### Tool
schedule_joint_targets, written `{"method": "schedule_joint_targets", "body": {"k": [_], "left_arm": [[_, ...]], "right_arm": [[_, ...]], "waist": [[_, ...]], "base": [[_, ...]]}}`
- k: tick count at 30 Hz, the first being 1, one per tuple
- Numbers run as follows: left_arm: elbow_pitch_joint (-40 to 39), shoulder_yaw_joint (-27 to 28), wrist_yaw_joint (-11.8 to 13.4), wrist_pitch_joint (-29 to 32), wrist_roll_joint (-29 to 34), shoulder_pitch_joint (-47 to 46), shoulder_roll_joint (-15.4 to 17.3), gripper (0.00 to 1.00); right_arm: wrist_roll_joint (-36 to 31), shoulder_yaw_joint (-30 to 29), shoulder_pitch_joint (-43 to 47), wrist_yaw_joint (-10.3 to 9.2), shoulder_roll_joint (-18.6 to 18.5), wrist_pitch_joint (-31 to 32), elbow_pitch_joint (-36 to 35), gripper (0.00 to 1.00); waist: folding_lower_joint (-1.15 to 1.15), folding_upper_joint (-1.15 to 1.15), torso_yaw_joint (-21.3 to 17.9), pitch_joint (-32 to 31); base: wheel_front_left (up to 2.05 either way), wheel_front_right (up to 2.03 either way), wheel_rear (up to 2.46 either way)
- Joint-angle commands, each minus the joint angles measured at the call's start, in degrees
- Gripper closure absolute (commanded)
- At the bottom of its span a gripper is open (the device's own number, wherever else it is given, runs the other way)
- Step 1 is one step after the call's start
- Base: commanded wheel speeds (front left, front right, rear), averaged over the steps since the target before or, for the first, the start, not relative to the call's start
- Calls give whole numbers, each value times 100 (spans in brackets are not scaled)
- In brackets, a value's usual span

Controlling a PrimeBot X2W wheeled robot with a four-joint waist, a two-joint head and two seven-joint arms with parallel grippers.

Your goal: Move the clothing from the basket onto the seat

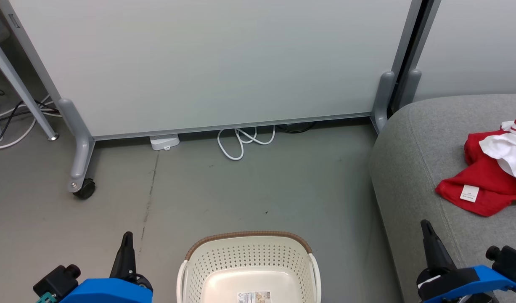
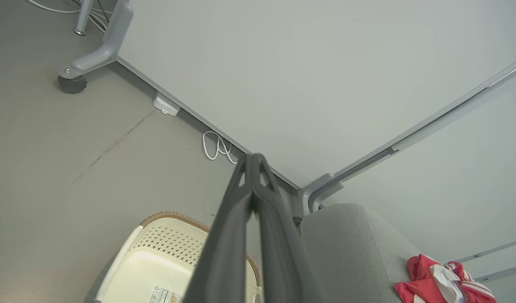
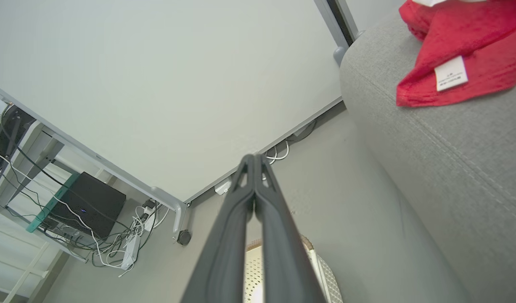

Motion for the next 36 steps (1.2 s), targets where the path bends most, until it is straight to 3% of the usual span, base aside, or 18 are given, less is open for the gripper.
{"method": "schedule_joint_targets", "body": {"k": [1, 36], "left_arm": [[-103, 54, -17, 31, -140, -163, 4, 100], [-410, 494, -32, 631, -2190, -350, -97, 100]], "right_arm": [[178, -20, -183, 1, -18, 37, -92, 100], [2681, -133, -366, 2, -26, 491, -145, 100]], "waist": [[-1, 0, -2, 0], [-1, 0, -95, 19]], "base": [[0, 0, 0], [0, 0, 0]]}}
